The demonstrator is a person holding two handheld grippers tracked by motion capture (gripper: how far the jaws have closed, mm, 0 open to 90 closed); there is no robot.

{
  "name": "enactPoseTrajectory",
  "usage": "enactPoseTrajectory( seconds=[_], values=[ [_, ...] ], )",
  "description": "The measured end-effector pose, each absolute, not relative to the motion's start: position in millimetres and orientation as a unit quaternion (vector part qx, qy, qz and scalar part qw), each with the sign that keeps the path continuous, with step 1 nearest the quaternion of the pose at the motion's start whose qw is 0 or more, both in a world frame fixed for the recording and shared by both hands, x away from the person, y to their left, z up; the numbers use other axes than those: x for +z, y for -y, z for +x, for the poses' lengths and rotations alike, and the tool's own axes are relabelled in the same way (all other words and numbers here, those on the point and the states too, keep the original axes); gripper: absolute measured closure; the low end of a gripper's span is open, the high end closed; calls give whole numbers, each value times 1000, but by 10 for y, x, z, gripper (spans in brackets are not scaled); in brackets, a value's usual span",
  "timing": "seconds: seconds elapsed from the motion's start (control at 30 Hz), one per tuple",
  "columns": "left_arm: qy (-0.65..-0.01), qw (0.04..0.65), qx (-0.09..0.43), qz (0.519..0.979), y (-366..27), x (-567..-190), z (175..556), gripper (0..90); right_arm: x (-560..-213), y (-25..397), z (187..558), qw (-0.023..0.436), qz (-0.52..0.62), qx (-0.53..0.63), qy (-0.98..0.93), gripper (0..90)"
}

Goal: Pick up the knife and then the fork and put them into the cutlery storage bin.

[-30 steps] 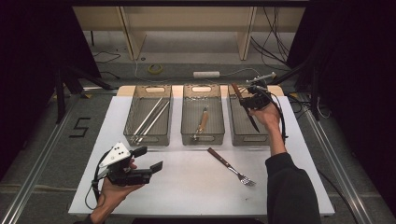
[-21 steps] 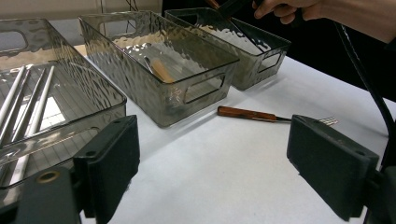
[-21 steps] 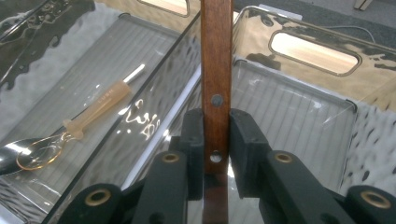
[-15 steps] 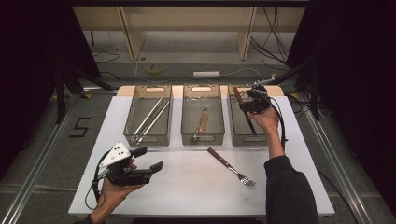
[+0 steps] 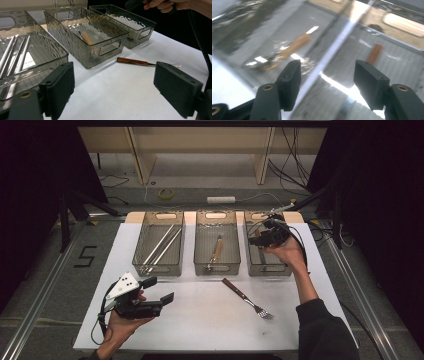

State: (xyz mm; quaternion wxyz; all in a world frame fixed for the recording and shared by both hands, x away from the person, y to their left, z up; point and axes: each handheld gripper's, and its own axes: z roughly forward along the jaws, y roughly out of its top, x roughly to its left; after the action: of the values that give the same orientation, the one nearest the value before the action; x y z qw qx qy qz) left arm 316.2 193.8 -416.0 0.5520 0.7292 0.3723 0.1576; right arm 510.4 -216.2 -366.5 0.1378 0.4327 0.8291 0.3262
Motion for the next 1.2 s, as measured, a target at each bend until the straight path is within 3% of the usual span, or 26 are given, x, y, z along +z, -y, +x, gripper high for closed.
enactPoseTrajectory(
  seconds=[0.23, 0.43, 1.2],
  values=[
    [-374, 553, 159, 727, -1947, -4154, 3158, 164, -3638, 1990, 4673, 111, 385, 321, -858, 364],
    [-374, 552, 160, 728, -1944, -4159, 3161, 163, -3812, 1886, 4415, 87, 362, 297, -879, 367],
    [-373, 555, 159, 726, -1931, -4152, 3167, 159, -4291, 1696, 4274, 44, 343, 214, -914, 388]
  ],
)
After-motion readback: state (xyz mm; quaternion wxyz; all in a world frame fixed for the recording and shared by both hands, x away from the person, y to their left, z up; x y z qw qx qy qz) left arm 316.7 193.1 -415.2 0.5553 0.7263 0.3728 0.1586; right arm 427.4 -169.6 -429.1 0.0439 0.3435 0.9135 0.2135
